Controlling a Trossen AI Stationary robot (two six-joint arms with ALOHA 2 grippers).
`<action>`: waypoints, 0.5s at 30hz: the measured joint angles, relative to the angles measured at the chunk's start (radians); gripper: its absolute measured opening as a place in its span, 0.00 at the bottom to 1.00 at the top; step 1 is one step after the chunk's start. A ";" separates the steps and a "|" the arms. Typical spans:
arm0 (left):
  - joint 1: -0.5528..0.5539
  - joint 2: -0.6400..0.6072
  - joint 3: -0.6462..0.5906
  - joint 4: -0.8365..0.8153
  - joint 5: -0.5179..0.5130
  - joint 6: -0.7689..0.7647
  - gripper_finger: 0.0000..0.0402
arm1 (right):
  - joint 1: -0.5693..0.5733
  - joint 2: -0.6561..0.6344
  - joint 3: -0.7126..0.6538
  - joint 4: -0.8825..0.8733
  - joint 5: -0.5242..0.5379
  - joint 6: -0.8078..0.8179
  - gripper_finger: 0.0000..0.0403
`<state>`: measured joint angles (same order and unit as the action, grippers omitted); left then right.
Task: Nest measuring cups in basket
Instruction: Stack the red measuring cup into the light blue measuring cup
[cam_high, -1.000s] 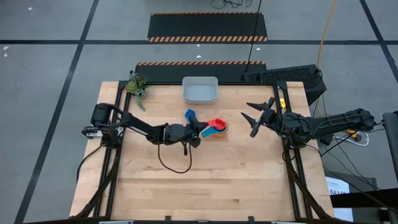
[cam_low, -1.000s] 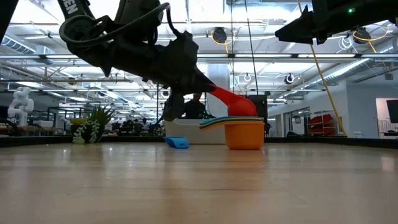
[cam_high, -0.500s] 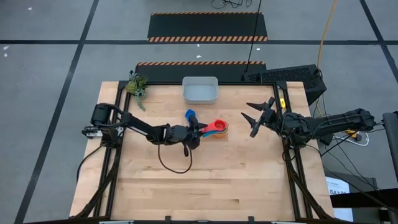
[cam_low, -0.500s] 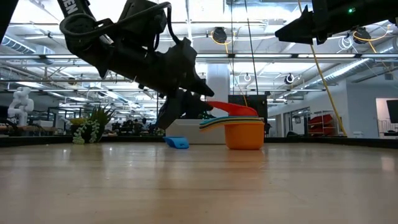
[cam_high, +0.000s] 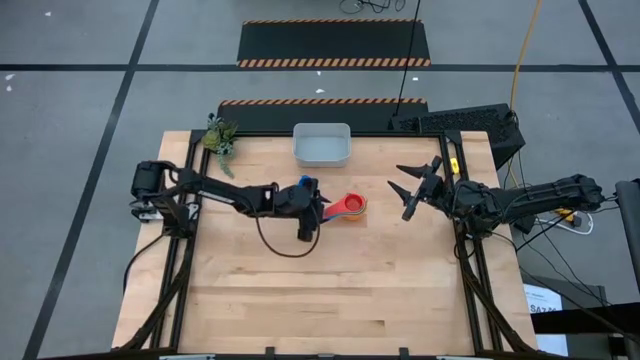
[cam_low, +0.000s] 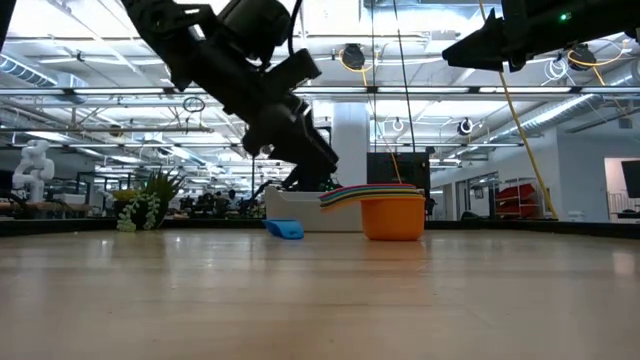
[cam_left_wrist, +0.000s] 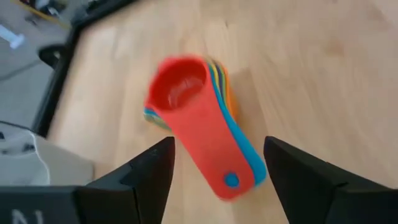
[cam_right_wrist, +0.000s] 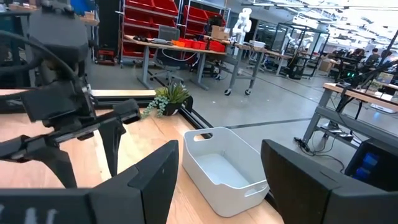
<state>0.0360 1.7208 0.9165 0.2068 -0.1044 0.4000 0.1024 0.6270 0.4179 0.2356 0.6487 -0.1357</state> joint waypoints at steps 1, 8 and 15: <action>0.000 -0.006 -0.001 -0.010 0.000 -0.014 0.60 | 0.000 0.000 0.000 -0.001 0.000 0.003 0.56; 0.018 -0.012 -0.002 0.027 -0.109 -0.433 0.59 | 0.000 0.000 0.000 -0.005 0.000 0.010 0.56; 0.005 -0.012 0.003 0.025 -0.080 -0.672 0.72 | 0.000 0.002 0.000 -0.006 0.000 0.011 0.56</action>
<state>0.0411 1.7084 0.9192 0.2321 -0.1841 -0.2719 0.1027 0.6290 0.4179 0.2297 0.6487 -0.1249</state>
